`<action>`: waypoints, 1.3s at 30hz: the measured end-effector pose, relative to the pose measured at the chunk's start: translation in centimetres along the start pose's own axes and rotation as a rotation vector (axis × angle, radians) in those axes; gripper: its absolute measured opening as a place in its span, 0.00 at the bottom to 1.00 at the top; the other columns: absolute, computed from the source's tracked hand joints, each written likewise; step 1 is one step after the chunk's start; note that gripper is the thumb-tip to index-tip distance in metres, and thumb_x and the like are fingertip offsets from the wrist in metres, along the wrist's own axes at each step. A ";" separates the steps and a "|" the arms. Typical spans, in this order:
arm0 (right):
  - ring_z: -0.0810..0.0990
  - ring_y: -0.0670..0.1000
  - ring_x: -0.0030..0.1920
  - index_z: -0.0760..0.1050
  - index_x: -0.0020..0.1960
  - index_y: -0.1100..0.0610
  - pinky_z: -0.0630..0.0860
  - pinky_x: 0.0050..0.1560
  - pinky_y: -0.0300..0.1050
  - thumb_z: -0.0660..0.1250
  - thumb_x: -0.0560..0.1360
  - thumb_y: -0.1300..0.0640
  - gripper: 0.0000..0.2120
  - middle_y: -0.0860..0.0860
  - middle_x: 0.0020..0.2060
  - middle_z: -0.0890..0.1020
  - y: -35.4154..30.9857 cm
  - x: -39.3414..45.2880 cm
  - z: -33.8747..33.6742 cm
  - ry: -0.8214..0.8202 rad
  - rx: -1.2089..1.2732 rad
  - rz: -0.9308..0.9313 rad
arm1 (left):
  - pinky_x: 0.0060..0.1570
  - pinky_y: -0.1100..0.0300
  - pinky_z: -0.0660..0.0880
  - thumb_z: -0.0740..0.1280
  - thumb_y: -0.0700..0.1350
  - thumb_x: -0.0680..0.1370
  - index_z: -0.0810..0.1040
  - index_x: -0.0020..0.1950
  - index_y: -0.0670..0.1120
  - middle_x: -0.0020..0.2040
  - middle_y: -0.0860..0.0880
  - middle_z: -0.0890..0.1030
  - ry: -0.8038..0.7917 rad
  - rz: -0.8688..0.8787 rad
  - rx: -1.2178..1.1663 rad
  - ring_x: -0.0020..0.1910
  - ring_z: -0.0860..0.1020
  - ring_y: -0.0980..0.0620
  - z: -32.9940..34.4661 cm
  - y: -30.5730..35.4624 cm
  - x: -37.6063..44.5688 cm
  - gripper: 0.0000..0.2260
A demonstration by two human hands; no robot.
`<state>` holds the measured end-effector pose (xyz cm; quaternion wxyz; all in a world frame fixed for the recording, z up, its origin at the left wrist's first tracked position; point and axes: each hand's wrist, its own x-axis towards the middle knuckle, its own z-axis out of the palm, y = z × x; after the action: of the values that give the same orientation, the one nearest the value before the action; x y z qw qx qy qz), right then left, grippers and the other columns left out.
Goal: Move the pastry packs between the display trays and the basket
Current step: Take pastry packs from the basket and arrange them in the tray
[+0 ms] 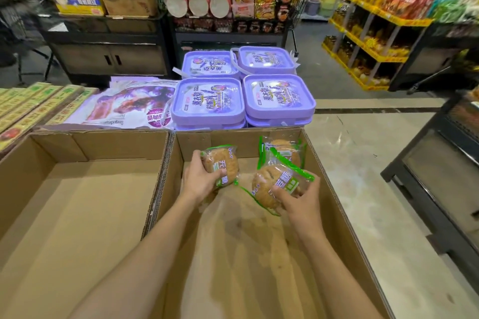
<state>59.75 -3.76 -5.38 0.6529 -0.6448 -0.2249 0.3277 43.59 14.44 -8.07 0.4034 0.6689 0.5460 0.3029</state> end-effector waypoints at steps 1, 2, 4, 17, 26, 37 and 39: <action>0.85 0.53 0.54 0.67 0.63 0.48 0.83 0.52 0.60 0.75 0.72 0.67 0.27 0.51 0.55 0.83 -0.3 -0.1 -0.1 0.009 0.027 -0.008 | 0.45 0.52 0.79 0.81 0.48 0.69 0.69 0.57 0.48 0.47 0.51 0.80 -0.017 -0.003 -0.049 0.44 0.79 0.53 -0.4 0.5 -0.7 0.26; 0.85 0.53 0.53 0.67 0.63 0.50 0.83 0.51 0.59 0.75 0.73 0.68 0.27 0.53 0.55 0.83 -0.7 -0.4 -0.1 0.023 0.055 -0.017 | 0.41 0.52 0.80 0.81 0.46 0.69 0.68 0.60 0.49 0.49 0.48 0.79 -0.045 -0.007 -0.123 0.43 0.79 0.52 -1.0 1.1 -1.5 0.28; 0.86 0.54 0.51 0.69 0.60 0.52 0.83 0.48 0.57 0.73 0.74 0.69 0.22 0.55 0.53 0.84 -1.7 -1.1 -0.1 0.037 0.127 -0.027 | 0.34 0.53 0.81 0.81 0.41 0.69 0.66 0.65 0.52 0.49 0.44 0.78 -0.104 -0.009 -0.271 0.43 0.80 0.49 -2.5 2.3 -3.6 0.32; 0.84 0.67 0.50 0.75 0.60 0.65 0.78 0.55 0.73 0.79 0.69 0.60 0.23 0.62 0.50 0.85 -6.6 -18.6 -3.1 0.181 0.307 -0.120 | 0.33 0.55 0.82 0.81 0.38 0.63 0.71 0.53 0.44 0.44 0.44 0.85 -0.349 -0.164 -0.896 0.37 0.84 0.47 -12.1 4.8 -22.8 0.25; 0.84 0.56 0.46 0.70 0.65 0.66 0.80 0.50 0.61 0.73 0.71 0.62 0.25 0.58 0.49 0.84 -3.1 -44.4 -10.6 0.802 0.338 -0.180 | 0.31 0.57 0.80 0.79 0.35 0.62 0.75 0.57 0.44 0.44 0.45 0.85 -0.893 -0.275 -0.843 0.34 0.83 0.49 -9.8 3.4 -39.3 0.26; 0.84 0.57 0.51 0.78 0.62 0.67 0.84 0.44 0.50 0.70 0.73 0.65 0.17 0.63 0.55 0.84 4.0 -70.3 -24.3 1.261 0.611 -0.158 | 0.36 0.56 0.82 0.71 0.35 0.74 0.78 0.63 0.41 0.49 0.41 0.86 -1.326 -0.366 -0.626 0.42 0.85 0.46 2.0 2.9 -63.0 0.17; 0.86 0.54 0.49 0.80 0.59 0.63 0.83 0.41 0.48 0.70 0.73 0.65 0.15 0.59 0.53 0.85 5.6 -73.7 -27.8 1.285 0.617 -0.131 | 0.34 0.57 0.81 0.70 0.36 0.77 0.78 0.60 0.41 0.49 0.40 0.85 -1.329 -0.367 -0.569 0.39 0.84 0.46 4.6 2.3 -67.8 0.12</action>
<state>28.47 -76.24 -3.27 0.8271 -0.4815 0.2689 -0.1084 33.69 -52.81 -5.94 0.8502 0.4789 0.1903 -0.1080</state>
